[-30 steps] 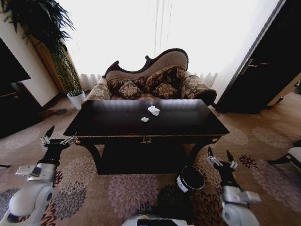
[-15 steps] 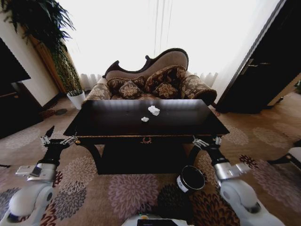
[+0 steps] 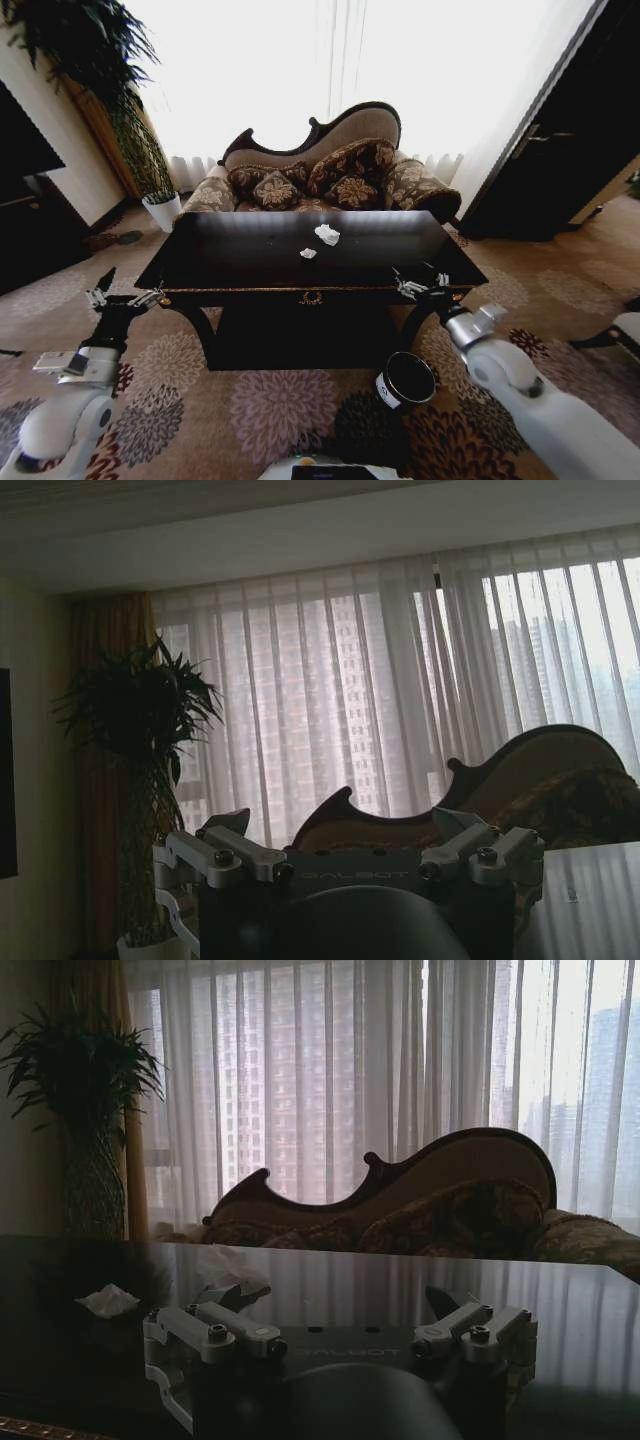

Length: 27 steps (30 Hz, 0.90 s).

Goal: Move to the front of the table and place the trash on the table into the trash bin.

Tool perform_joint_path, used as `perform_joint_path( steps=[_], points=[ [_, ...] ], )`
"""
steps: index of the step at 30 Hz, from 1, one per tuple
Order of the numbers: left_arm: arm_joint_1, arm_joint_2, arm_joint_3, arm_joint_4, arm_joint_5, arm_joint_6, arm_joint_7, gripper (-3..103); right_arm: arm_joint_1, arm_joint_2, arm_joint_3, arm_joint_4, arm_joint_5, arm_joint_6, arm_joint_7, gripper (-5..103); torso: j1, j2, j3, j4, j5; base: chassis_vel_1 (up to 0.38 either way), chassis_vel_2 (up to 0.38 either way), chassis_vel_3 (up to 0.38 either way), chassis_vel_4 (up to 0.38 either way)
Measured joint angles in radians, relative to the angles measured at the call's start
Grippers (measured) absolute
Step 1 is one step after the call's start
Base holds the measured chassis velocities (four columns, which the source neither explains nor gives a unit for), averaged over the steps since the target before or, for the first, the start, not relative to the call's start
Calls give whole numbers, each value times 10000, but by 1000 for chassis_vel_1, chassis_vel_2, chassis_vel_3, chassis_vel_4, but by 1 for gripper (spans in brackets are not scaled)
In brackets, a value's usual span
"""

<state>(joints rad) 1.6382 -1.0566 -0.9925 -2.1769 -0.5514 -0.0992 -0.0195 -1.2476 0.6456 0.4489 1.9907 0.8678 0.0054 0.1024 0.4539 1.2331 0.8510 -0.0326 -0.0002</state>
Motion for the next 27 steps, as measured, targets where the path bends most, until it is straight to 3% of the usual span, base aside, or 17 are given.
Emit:
perform_joint_path(
  steps=[16, 20, 27],
  points=[
    [0, 0, 0, 0, 0, 0, 1, 100, 5185, -402, -4786, -1844, 561, -366, 400, 100, 0, 0, -1, 0, -1, 0, 0, 0, 0],
    [0, 0, 0, 0, 0, 0, 0, 100, 6853, -114, -6490, -2528, 708, -422, 491, 100, 1, 0, 0, 2, -4, 0, 0, 0, 0],
    [0, 0, 0, 0, 0, 0, 0, 100, 8121, 447, -7982, -3375, 586, -424, 512, 100, 1, 0, -1, 0, -2, 0, 0, 0, 0]
  ],
)
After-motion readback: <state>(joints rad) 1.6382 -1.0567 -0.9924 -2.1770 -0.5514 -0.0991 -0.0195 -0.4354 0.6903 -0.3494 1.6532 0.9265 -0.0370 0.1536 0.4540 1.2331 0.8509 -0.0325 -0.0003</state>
